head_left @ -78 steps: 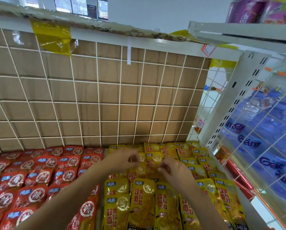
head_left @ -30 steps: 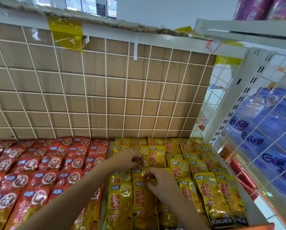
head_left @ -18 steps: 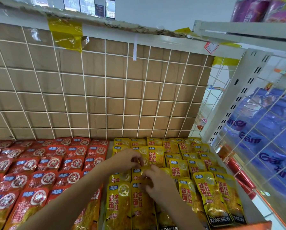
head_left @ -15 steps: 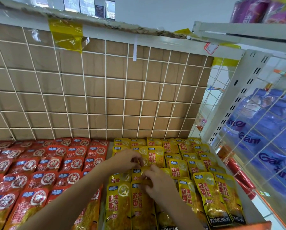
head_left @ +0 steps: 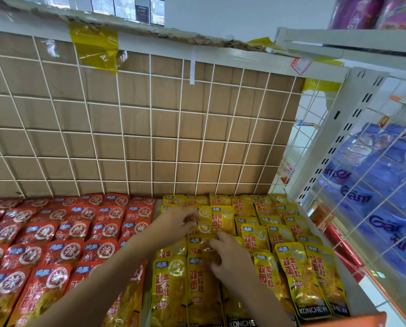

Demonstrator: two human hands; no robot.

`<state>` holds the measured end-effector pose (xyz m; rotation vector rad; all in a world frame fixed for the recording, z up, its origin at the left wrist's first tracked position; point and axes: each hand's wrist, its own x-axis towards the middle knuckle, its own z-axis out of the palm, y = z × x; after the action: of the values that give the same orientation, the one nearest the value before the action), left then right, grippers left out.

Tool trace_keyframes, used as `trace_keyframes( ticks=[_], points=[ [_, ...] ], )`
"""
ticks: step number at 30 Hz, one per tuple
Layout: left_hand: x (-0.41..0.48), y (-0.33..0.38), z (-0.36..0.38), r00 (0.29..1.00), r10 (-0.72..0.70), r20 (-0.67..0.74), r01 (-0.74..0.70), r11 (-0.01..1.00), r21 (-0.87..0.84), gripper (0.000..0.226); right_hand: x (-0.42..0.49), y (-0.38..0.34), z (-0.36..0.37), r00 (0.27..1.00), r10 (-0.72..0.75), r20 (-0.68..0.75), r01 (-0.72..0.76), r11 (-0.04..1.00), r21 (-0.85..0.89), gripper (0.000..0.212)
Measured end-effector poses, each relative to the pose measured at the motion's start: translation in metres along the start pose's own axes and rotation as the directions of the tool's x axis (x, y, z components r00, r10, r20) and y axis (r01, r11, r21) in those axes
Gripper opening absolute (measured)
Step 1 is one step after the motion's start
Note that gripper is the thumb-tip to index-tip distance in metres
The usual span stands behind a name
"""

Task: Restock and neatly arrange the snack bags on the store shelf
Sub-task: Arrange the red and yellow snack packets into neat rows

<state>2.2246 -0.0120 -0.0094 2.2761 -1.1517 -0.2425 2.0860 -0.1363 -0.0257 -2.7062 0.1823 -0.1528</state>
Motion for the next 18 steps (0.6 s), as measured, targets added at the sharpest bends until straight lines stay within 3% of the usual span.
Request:
trace_keyframes(
  ticks=[3, 6, 9, 15, 18],
  points=[
    [-0.028, 0.007, -0.003, 0.986, -0.102, -0.135, 0.087, 0.990, -0.112, 0.029, -0.004, 0.004, 0.003, 0.997, -0.018, -0.077, 0.021, 0.999, 0.034, 0.033],
    [-0.061, 0.017, 0.010, 0.971, -0.191, -0.141, 0.169, 0.974, -0.153, 0.043, -0.009, 0.006, 0.007, 0.995, -0.021, -0.096, 0.024, 0.999, 0.033, 0.039],
    [-0.084, 0.023, 0.030, 0.973, -0.205, -0.108, 0.202, 0.979, -0.042, 0.061, -0.013, 0.010, 0.014, 0.995, -0.017, -0.097, 0.022, 0.999, 0.043, 0.058],
    [-0.107, 0.019, 0.073, 0.978, -0.205, -0.045, 0.208, 0.920, 0.333, 0.078, -0.017, 0.016, 0.016, 0.996, -0.033, -0.077, 0.035, 0.999, 0.025, 0.056],
    [-0.109, 0.017, 0.083, 0.983, -0.181, -0.006, 0.170, 0.910, 0.378, 0.083, -0.017, 0.016, 0.014, 0.999, -0.014, -0.041, 0.016, 0.999, 0.050, 0.060]
  ],
)
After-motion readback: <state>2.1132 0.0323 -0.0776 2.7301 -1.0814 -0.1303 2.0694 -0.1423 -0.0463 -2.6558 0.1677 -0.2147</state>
